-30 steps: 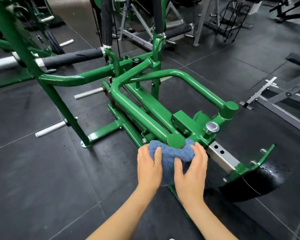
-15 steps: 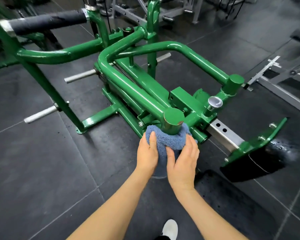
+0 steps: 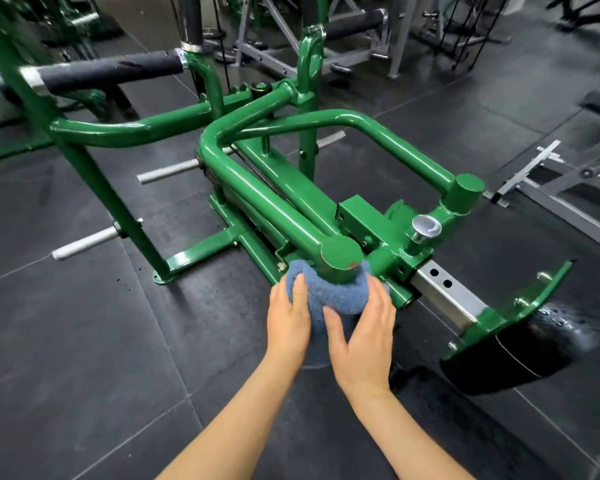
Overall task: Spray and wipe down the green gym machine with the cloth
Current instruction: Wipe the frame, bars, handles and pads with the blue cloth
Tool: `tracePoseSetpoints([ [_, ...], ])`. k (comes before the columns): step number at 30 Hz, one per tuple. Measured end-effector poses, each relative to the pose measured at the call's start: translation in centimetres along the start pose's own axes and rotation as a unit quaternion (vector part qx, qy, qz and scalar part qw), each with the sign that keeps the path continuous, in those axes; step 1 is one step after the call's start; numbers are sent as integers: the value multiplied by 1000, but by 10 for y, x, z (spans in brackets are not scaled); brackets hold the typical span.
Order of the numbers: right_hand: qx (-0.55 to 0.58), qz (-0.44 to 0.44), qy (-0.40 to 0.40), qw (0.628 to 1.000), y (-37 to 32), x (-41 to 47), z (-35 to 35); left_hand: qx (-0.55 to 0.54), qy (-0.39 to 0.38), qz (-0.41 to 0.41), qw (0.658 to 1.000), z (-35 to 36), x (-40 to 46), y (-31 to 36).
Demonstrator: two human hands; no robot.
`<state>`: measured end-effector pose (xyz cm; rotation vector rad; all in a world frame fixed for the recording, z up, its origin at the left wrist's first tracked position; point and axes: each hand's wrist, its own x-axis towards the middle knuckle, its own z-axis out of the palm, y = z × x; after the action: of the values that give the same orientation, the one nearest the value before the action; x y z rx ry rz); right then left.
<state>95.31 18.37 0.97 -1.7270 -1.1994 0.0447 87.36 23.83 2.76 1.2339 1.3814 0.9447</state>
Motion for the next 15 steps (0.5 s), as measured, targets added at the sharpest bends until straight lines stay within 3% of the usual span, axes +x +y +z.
tracePoseSetpoints([
  [7,16,7,38,999,18,-18,17,-25,44,2,999,9,2,-28],
  [9,17,21,11,1000,27,-31,17,-7,53,18,998,8,-7,-38],
  [12,29,111,-69,991,55,-52,18,30,26,-24,999,9,-19,-71],
  [15,54,126,-74,988,69,-62,7,57,42,-12,997,8,-31,-83],
])
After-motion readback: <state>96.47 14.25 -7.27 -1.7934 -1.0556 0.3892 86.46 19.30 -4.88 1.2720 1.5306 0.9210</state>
